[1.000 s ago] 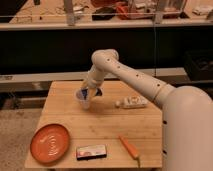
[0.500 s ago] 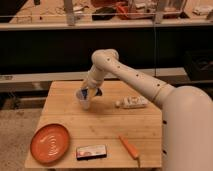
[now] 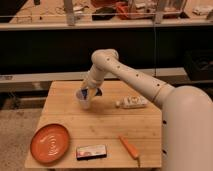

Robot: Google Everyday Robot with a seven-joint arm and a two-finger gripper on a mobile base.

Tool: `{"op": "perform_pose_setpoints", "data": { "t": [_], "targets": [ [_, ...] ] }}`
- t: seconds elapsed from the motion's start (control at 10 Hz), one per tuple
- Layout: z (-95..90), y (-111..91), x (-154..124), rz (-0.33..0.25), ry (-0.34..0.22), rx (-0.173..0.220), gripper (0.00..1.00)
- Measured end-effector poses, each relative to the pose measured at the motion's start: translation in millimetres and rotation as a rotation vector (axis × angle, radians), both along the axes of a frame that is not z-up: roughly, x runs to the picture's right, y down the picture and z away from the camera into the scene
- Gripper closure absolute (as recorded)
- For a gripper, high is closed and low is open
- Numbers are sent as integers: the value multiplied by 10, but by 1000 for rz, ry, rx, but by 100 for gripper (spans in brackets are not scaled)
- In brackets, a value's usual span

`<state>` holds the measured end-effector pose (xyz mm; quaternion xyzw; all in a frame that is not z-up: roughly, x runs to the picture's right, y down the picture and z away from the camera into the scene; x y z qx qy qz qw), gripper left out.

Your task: Place the white sponge in the ceramic cup

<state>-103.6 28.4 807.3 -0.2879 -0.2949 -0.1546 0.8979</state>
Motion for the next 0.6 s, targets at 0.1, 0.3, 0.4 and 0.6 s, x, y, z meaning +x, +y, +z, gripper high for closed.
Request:
{"op": "perform_pose_setpoints", "data": {
  "t": [0.1,0.3,0.4,0.6],
  "targets": [
    [0,-1,0,-1,0,0,72],
    [-1,-1,2,-2,-1,0,64],
    [-1,-2,3,-3,-1,0,67],
    [-3,-2,1,-5,-3,0,69]
  ]
}}
